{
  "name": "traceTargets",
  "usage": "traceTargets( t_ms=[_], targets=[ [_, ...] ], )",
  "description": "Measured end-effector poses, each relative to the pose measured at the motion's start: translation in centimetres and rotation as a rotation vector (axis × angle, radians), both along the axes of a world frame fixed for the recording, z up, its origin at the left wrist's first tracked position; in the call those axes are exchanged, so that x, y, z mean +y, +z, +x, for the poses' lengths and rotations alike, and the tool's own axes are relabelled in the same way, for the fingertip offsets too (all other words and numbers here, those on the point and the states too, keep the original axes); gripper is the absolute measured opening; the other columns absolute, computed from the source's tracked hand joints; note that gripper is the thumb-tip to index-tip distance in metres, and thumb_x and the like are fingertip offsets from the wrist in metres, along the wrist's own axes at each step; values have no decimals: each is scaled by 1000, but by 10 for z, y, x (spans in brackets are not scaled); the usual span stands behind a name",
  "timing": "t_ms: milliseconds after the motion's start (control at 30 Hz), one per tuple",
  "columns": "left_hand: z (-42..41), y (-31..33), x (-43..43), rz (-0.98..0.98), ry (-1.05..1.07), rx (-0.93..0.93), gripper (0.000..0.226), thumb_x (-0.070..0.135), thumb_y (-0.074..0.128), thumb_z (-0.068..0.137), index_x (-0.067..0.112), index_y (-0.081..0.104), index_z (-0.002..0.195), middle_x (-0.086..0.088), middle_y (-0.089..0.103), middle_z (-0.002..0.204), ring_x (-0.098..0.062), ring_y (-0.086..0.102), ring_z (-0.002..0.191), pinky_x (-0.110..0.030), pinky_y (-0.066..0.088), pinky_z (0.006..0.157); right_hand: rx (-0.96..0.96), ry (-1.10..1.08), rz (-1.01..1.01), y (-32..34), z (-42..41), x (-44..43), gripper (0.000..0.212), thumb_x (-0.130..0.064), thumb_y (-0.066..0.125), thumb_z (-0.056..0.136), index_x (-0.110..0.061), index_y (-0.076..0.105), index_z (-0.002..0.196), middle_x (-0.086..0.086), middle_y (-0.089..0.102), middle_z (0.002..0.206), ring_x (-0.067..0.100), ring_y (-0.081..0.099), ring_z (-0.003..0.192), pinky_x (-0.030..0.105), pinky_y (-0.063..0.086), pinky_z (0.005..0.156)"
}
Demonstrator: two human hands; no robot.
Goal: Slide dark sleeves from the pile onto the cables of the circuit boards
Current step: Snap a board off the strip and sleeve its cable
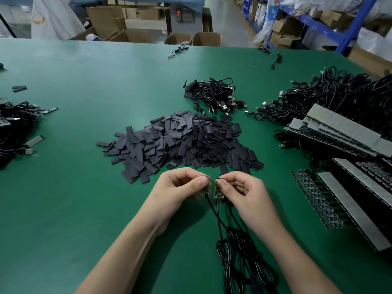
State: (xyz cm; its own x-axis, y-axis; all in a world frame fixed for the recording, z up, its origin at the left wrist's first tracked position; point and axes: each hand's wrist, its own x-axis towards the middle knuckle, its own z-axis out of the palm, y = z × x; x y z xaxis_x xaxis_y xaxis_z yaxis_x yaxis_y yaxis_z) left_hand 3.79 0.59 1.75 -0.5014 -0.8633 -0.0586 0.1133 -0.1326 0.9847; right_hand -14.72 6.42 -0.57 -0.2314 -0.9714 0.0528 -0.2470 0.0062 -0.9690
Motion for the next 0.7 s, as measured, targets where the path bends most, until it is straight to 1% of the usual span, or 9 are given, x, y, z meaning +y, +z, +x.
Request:
traceTargets(
  t_ms=[133, 267, 333, 367, 433, 500, 533, 600, 700],
  targets=[
    [2, 2, -1, -81, 22, 21, 15, 39, 79, 76, 25, 78, 77, 8, 65, 67, -4, 54, 61, -15, 44, 60, 227, -8, -30, 2, 5, 4, 13, -36, 72, 94, -37, 73, 107, -22, 72, 98, 2, 70, 94, 18, 56, 80],
    [7, 2, -3, -86, 95, 142, 15, 37, 84, 70, 24, 79, 75, 6, 64, 66, -5, 53, 58, -16, 45, 57, 363, 44, -49, 4, 7, 3, 16, -19, 75, 92, -30, 75, 103, -20, 67, 97, -2, 64, 94, 9, 46, 73],
    [9, 4, -4, -75, 134, 215, 29, 47, 93, 63, 24, 80, 76, 7, 65, 66, -5, 53, 56, -15, 45, 57, 397, 75, -32, 4, 8, 5, 17, -18, 74, 93, -30, 75, 105, -23, 65, 96, -9, 60, 92, 5, 42, 73],
    [10, 5, -5, -67, 157, 244, 36, 53, 94, 59, 24, 80, 77, 7, 65, 66, -5, 53, 56, -15, 46, 57, 388, 85, -25, 5, 8, 6, 16, -23, 72, 94, -32, 74, 107, -24, 65, 97, -12, 58, 91, 3, 41, 74],
    [11, 5, -6, -72, 194, 262, 37, 53, 94, 58, 24, 80, 77, 6, 65, 66, -6, 53, 56, -15, 46, 57, 317, 119, -1, 7, 9, 8, 21, -45, 65, 94, -38, 71, 113, -29, 66, 102, -14, 59, 88, 2, 41, 75],
    [10, 5, -5, -103, 198, 242, 20, 40, 87, 67, 25, 79, 77, 7, 66, 66, -6, 54, 56, -15, 46, 58, 232, 162, 43, 8, 10, 10, 39, -63, 61, 86, -43, 66, 119, -28, 70, 102, -10, 62, 89, 3, 41, 75],
    [9, 5, -4, -117, 199, 230, 12, 36, 81, 71, 26, 79, 77, 7, 66, 67, -6, 54, 57, -16, 47, 59, 199, 185, 70, 8, 10, 10, 44, -65, 63, 82, -46, 62, 121, -26, 72, 102, -8, 63, 89, 3, 41, 75],
    [9, 4, -4, -128, 202, 203, 11, 35, 77, 74, 26, 79, 78, 6, 66, 69, -8, 55, 60, -17, 48, 62, 65, 227, 118, 9, 11, 9, 47, -57, 70, 80, -48, 57, 124, -16, 76, 102, -4, 65, 88, 6, 44, 78],
    [9, 4, -5, -111, 208, 196, 11, 36, 76, 75, 25, 78, 77, 5, 65, 69, -8, 58, 60, -20, 52, 62, -314, 268, 115, 10, 10, 8, 48, -23, 77, 85, -31, 58, 128, 5, 78, 99, 17, 73, 90, 23, 54, 84]
  ],
)
